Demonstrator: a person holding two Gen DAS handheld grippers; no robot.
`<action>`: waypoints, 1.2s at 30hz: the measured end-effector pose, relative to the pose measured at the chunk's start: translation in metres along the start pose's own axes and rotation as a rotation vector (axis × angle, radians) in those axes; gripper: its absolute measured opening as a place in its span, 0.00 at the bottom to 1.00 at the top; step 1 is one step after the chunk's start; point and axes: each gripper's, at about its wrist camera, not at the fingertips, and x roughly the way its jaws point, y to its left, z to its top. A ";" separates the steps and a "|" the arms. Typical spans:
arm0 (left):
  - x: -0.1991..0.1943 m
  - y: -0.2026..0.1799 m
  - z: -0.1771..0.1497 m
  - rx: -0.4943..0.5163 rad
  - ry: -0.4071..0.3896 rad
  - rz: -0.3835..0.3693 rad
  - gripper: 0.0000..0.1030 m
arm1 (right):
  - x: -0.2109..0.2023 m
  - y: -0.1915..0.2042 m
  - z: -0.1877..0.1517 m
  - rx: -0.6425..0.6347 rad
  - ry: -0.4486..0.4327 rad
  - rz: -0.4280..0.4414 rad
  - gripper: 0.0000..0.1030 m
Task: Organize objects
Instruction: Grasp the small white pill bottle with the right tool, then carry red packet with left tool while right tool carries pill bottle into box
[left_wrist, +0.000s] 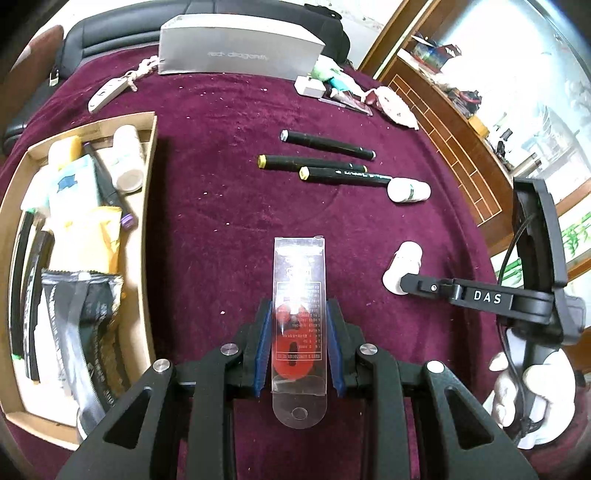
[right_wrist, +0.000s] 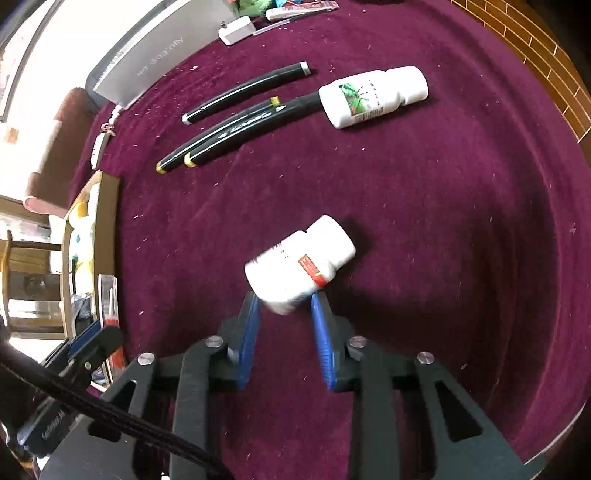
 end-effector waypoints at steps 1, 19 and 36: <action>-0.003 0.001 -0.001 -0.001 -0.006 0.000 0.23 | -0.002 0.001 -0.002 -0.005 -0.011 -0.002 0.23; -0.022 0.028 -0.020 -0.057 -0.012 -0.025 0.23 | 0.014 -0.021 0.011 0.213 -0.012 -0.003 0.56; -0.043 0.050 -0.021 -0.067 -0.044 -0.035 0.23 | 0.016 -0.003 0.021 0.154 0.002 -0.065 0.32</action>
